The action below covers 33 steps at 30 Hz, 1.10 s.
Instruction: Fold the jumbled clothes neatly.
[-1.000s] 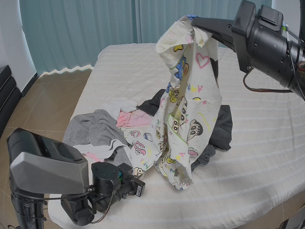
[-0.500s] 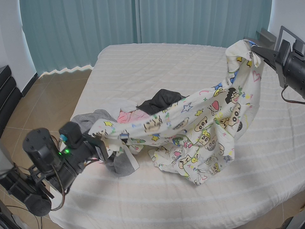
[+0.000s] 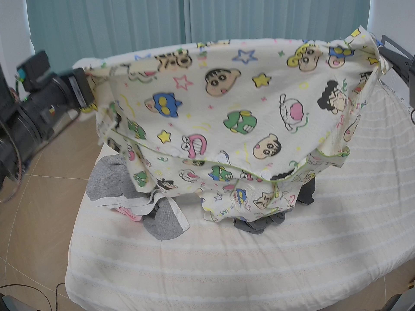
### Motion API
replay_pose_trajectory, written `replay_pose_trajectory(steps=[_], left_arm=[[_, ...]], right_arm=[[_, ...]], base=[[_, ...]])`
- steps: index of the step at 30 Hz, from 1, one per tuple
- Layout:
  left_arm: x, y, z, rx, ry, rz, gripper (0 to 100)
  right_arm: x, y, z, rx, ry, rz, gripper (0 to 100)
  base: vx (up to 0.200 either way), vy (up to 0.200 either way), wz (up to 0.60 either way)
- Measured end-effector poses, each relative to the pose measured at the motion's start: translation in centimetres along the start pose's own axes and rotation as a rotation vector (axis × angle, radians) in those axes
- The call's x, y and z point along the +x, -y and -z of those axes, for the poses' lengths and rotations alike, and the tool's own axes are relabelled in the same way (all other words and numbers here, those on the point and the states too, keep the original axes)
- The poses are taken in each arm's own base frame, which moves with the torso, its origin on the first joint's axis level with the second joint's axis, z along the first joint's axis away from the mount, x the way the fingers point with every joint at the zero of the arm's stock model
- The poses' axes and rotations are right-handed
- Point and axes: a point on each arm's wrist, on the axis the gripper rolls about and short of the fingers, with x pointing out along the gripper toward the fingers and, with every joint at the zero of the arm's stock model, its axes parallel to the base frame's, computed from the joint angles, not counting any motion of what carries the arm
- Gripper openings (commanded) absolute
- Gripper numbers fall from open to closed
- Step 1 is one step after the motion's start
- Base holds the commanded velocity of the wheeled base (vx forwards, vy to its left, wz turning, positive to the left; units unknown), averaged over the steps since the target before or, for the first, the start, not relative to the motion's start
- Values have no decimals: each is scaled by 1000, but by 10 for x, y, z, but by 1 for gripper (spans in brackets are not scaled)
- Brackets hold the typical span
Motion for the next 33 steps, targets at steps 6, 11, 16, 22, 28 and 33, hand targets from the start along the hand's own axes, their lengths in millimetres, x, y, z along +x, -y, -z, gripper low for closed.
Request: replay_pose_trajectory(steps=[6,11,16,22,28,33], left_arm=[[-17,-7,-59,-11,156,-40,0],[-34,-12,-57,3,142,-49,0],[-54,-17,-39,25,87,-50,0],[-67,-21,-31,33,71,-54,0],[-72,-23,-34,27,85,-54,0],[-78,-24,-33,22,85,-52,0]], right_arm=[[-16,-8,-17,-9,73,-42,0],[-23,-6,-15,-5,72,-48,0],[-27,-2,-6,6,40,-45,0],[-29,-1,3,19,1,-58,0],[-32,-6,-1,23,29,-90,0],[-35,-10,-7,26,68,-122,0]], base=[[0,0,0],[-80,0,0],[-200,0,0],[-200,0,0],[-67,0,0],[0,0,0]])
